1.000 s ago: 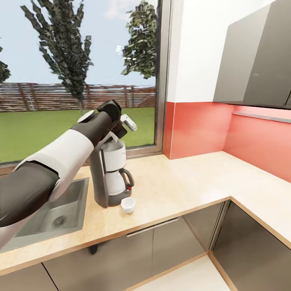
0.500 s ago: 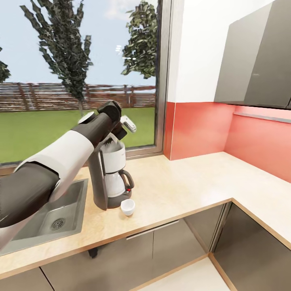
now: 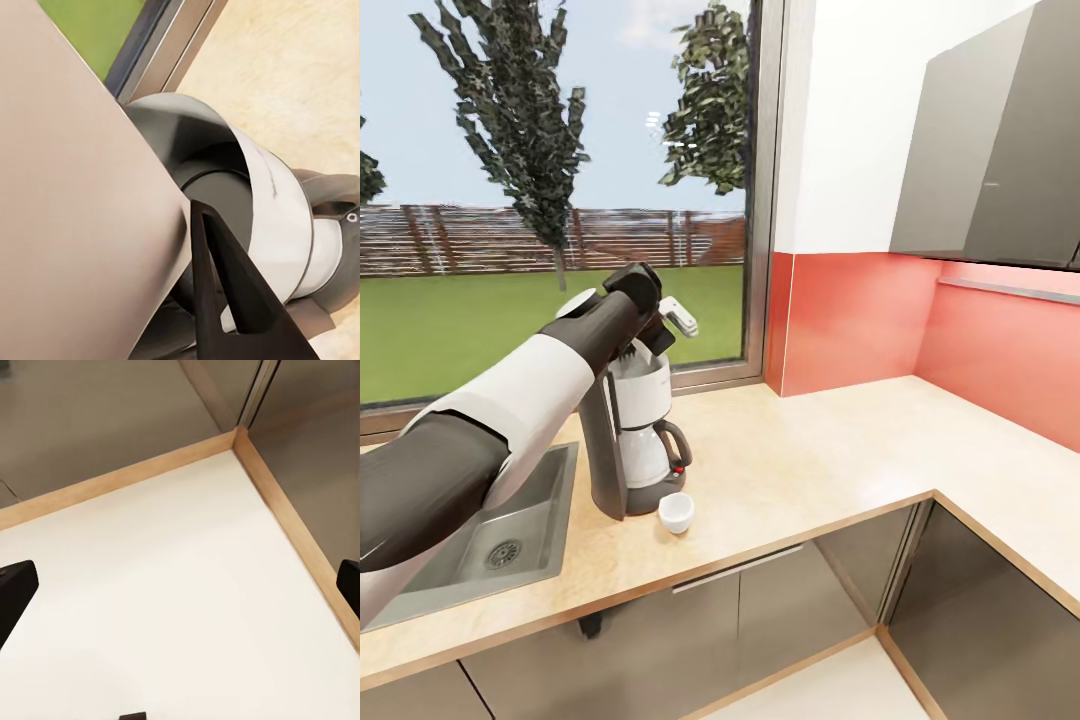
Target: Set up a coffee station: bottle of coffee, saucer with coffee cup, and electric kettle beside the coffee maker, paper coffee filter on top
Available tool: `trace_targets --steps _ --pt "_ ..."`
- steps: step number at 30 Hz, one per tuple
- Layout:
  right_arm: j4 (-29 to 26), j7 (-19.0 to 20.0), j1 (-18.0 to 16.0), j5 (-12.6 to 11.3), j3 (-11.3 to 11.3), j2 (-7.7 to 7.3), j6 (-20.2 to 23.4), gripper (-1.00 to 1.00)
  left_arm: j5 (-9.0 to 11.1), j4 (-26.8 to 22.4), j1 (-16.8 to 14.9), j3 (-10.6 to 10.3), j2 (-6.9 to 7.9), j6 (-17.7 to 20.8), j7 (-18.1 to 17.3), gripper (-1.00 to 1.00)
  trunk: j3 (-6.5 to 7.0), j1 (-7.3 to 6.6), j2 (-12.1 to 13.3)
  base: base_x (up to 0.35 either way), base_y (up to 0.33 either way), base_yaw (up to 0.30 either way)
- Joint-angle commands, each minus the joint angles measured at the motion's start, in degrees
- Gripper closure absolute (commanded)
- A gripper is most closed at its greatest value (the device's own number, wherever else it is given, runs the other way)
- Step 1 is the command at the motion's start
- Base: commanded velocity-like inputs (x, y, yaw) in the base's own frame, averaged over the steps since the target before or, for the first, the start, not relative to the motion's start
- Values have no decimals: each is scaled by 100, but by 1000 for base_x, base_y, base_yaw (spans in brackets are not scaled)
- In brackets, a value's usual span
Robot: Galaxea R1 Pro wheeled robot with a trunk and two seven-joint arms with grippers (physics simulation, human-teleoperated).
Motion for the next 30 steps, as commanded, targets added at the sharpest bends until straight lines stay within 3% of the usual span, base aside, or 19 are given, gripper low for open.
trace_targets --steps 1,30 --pt "5 1 -2 37 -26 3 -19 -100 -103 -7 -2 -22 2 -15 -27 100 -2 2 -4 0 0 0" --pt "5 1 -2 37 -29 3 -19 -100 -120 3 -2 -48 20 -24 -18 100 -2 2 -4 0 0 0"
